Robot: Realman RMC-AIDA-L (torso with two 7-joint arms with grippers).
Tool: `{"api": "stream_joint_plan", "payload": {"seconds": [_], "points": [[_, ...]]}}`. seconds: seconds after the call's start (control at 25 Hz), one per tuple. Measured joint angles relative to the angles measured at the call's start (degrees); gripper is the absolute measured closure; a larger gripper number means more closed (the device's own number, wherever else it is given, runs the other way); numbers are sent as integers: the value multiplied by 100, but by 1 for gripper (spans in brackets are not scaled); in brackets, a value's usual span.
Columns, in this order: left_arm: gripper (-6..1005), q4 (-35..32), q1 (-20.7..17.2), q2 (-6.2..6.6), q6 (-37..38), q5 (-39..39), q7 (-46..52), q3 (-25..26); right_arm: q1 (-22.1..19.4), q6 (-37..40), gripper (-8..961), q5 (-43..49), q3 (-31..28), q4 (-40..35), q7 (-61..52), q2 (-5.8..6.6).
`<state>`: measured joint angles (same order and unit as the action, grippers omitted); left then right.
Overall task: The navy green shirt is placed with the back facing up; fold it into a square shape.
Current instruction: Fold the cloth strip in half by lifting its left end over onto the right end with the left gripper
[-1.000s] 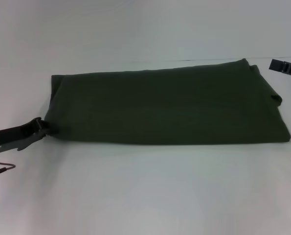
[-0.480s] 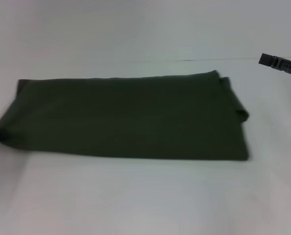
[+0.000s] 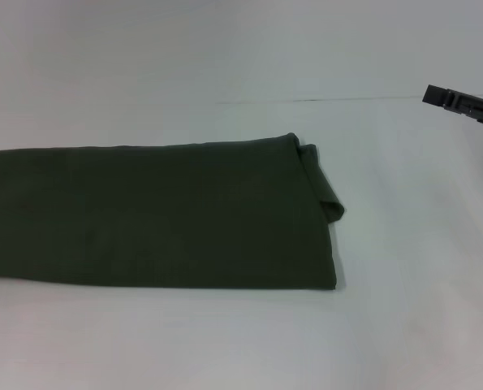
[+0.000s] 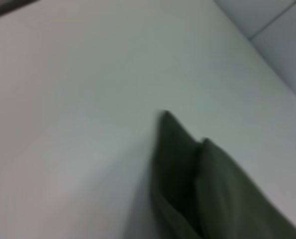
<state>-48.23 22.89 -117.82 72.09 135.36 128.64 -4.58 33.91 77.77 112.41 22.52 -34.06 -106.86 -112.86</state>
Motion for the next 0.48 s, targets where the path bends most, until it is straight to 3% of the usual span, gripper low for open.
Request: {"api": "stream_joint_plan", "payload": {"seconds": [0.16, 0.32, 0.48], "points": [[915, 66, 147, 21, 767, -466, -148, -51, -26, 0, 113, -1, -13, 6, 70, -33], [908, 476, 577, -18, 1896, -1443, -540, -487, -58, 33, 114, -1, -29, 5, 182, -57], [900, 893, 1215, -290, 2252, -2098, -911, -1265, -79, 78, 114, 0, -26, 5, 258, -67]]}}
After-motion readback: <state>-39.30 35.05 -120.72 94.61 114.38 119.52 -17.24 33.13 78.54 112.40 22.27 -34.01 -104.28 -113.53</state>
